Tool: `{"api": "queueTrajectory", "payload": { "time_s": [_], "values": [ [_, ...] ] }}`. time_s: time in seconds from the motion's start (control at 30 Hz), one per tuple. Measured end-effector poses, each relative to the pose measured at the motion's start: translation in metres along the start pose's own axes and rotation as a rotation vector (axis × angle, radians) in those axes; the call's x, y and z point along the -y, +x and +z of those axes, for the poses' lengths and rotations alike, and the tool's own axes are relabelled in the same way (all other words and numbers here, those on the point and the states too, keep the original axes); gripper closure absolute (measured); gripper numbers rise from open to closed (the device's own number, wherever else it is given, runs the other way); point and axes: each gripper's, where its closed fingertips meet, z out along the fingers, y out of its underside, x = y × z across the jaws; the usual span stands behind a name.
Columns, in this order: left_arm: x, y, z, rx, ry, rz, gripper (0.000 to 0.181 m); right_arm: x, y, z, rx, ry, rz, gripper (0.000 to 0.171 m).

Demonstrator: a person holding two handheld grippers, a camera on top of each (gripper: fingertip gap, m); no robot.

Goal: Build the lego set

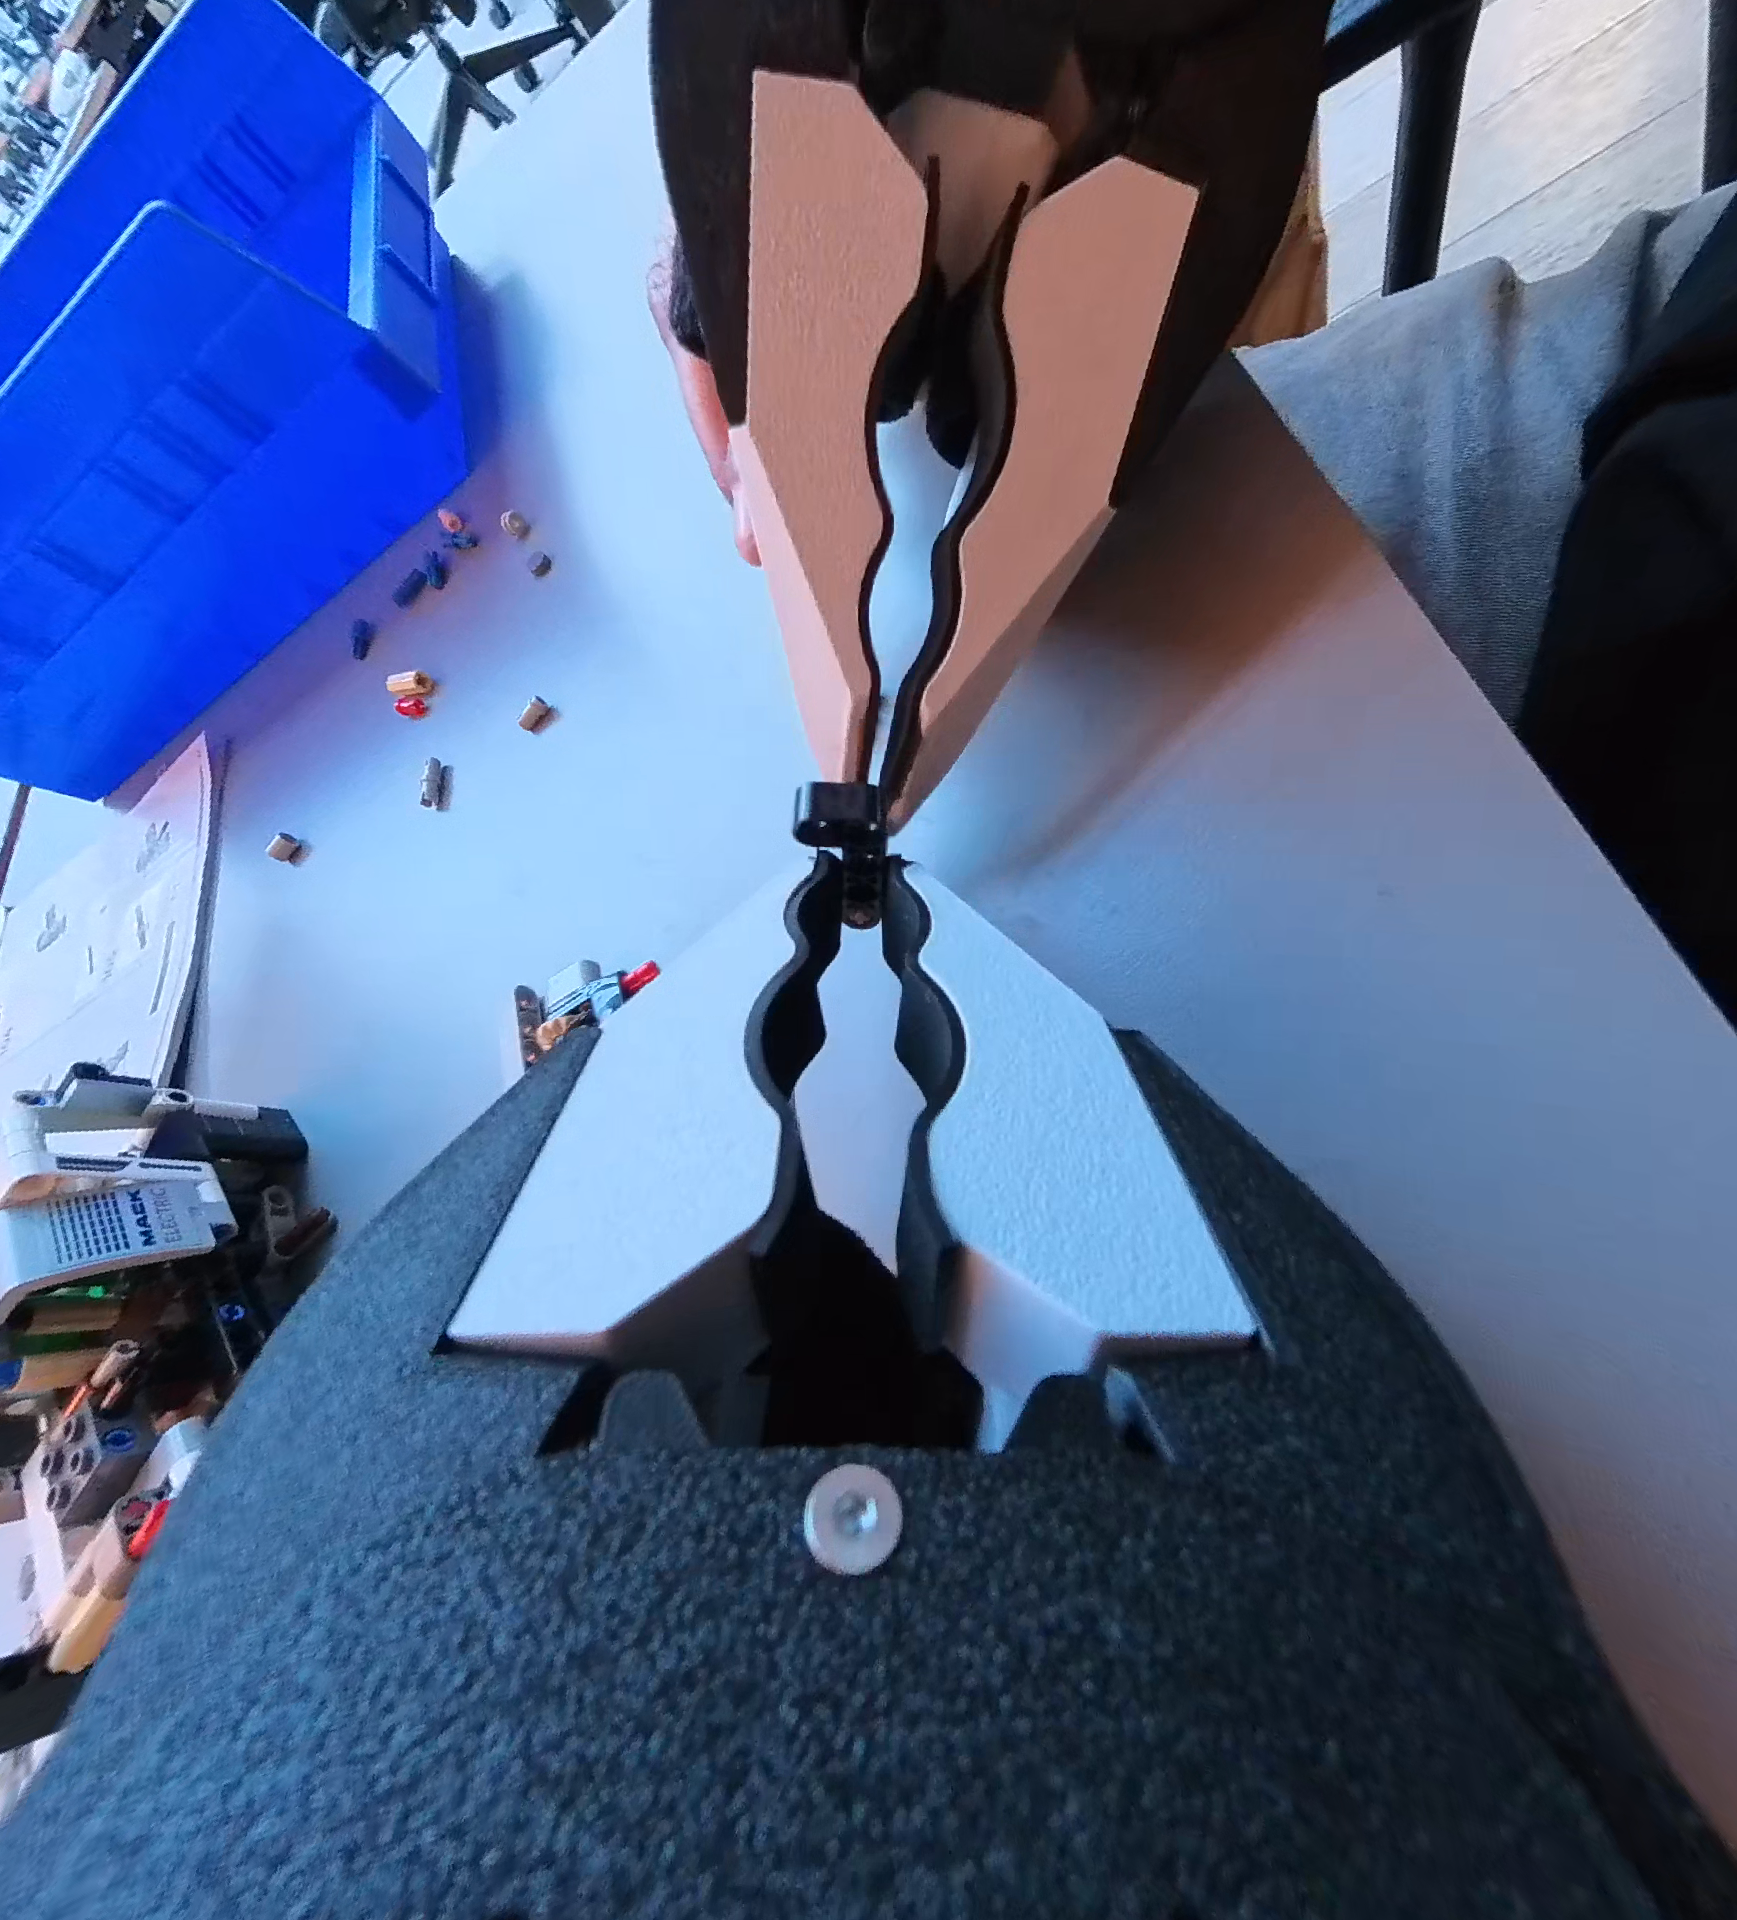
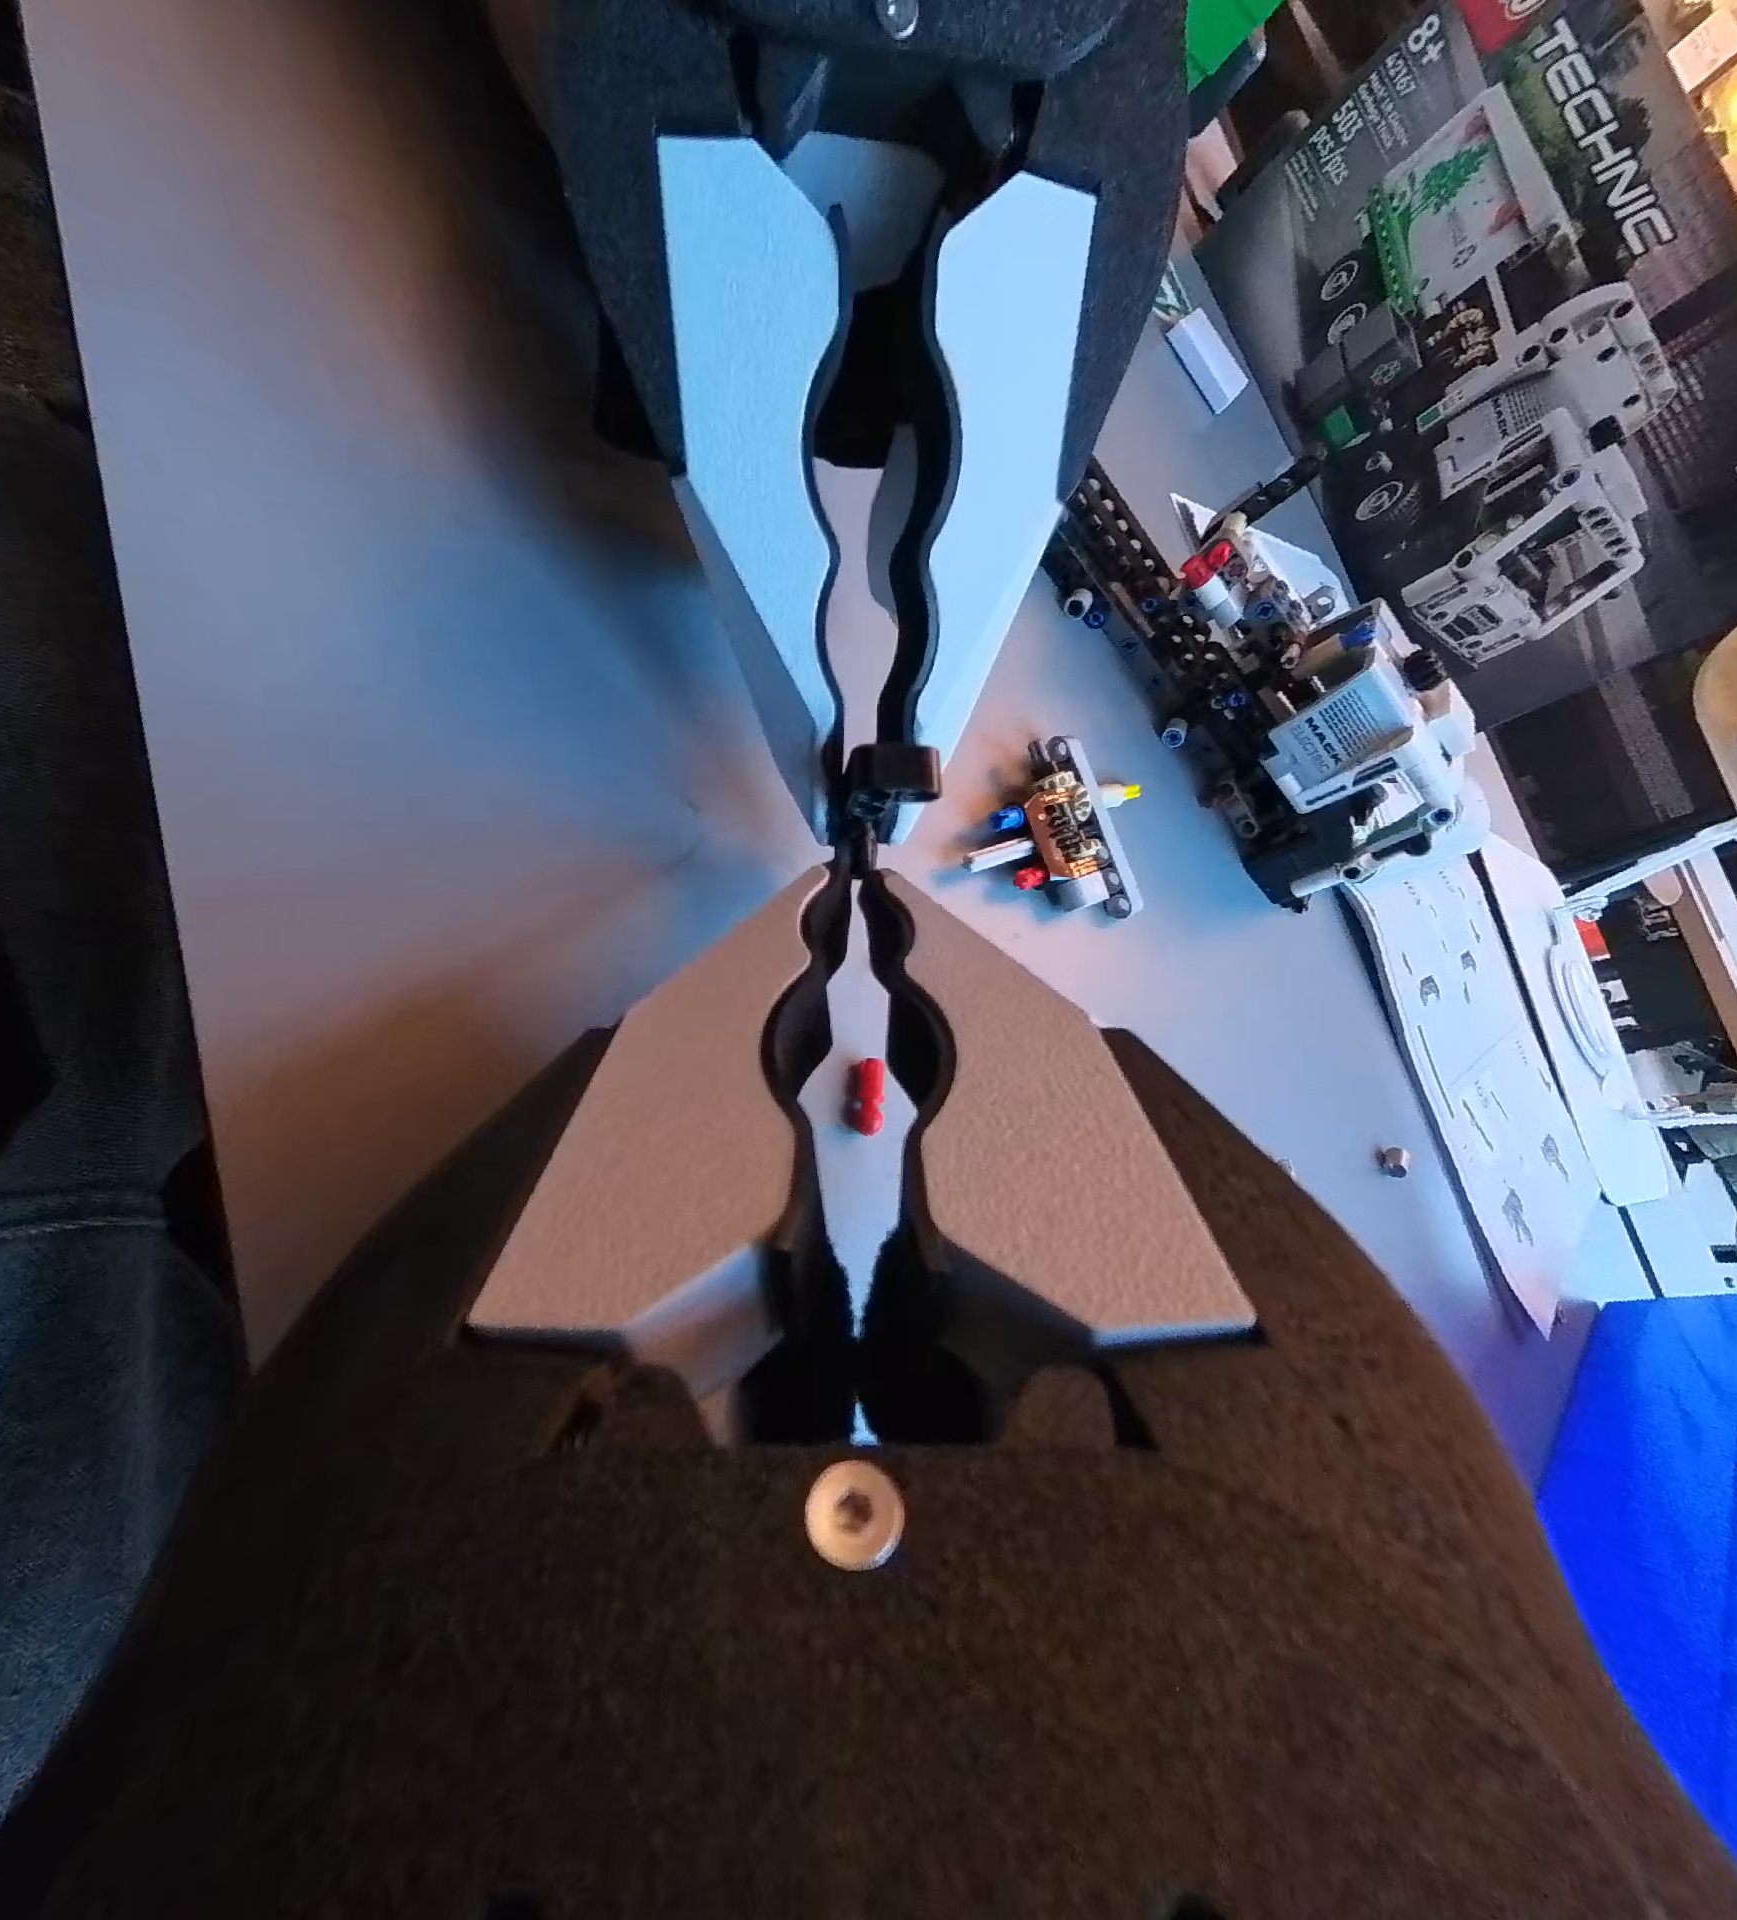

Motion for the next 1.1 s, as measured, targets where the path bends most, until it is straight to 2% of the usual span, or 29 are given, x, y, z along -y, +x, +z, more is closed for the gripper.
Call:
{"api": "queueTrajectory", "payload": {
  "time_s": [0.03,0.63,0.77,0.87,1.0,1.1],
  "values": [
    [0.000,0.000,0.000,-0.002,-0.002,0.001,0.176,0.000,0.000,0.000,0.001,0.000,-0.002,0.169],
    [0.000,-0.001,0.004,-0.006,-0.021,-0.032,0.176,-0.001,0.002,0.001,-0.009,-0.008,0.007,0.169],
    [0.009,-0.016,-0.003,0.009,0.048,-0.185,0.176,0.000,0.015,-0.013,-0.018,0.041,0.150,0.169],
    [0.008,-0.032,-0.013,0.042,0.091,-0.324,0.176,-0.018,0.012,-0.024,0.060,-0.041,0.332,0.155],
    [0.009,-0.048,-0.024,0.022,0.175,-0.560,0.176,-0.023,0.010,-0.033,0.086,-0.058,0.503,0.155],
    [0.008,-0.054,-0.029,-0.005,0.215,-0.667,0.176,-0.026,0.011,-0.029,0.090,-0.086,0.558,0.156]
  ]
}}
